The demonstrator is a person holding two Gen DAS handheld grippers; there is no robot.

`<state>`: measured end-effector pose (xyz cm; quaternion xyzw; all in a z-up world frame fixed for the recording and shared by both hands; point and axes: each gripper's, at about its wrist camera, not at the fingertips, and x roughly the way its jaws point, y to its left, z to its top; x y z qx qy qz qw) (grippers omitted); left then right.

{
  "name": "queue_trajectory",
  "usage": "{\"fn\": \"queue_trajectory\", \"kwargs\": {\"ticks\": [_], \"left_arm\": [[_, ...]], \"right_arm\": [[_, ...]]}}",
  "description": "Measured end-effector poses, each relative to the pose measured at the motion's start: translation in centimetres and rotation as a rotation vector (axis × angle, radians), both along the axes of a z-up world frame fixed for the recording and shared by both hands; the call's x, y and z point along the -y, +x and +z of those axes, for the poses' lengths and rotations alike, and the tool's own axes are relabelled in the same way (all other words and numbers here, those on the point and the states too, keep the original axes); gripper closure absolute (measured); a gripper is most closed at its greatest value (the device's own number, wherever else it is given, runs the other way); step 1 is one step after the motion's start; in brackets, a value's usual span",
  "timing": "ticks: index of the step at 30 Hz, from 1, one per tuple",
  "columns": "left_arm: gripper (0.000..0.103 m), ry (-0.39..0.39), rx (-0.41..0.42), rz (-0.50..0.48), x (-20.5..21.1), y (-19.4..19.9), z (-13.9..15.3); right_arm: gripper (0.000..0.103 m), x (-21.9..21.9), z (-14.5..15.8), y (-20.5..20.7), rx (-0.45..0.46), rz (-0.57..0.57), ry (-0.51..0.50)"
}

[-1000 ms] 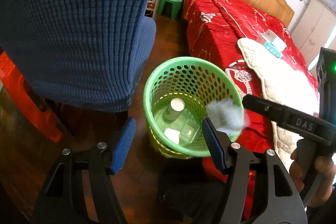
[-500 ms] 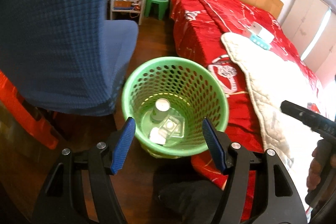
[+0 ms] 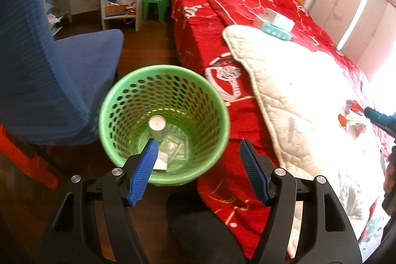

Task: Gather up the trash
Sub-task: 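Move the right tool back to the bed and grasp the crumpled tissue and wrapper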

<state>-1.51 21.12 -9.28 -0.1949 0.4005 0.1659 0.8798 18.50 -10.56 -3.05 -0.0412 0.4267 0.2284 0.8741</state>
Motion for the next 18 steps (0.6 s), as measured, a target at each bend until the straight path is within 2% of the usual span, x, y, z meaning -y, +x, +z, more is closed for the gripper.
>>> {"fn": "queue_trajectory", "kwargs": {"ticks": [9, 18], "left_arm": [[0.035, 0.017, -0.008, -0.081, 3.4, 2.9, 0.5], [0.034, 0.027, -0.021, -0.141, 6.2, 5.5, 0.4]], "right_arm": [[0.016, 10.7, 0.8, 5.0, -0.004, -0.208, 0.026], [0.027, 18.3, 0.0, 7.7, -0.027, -0.345, 0.019]]}}
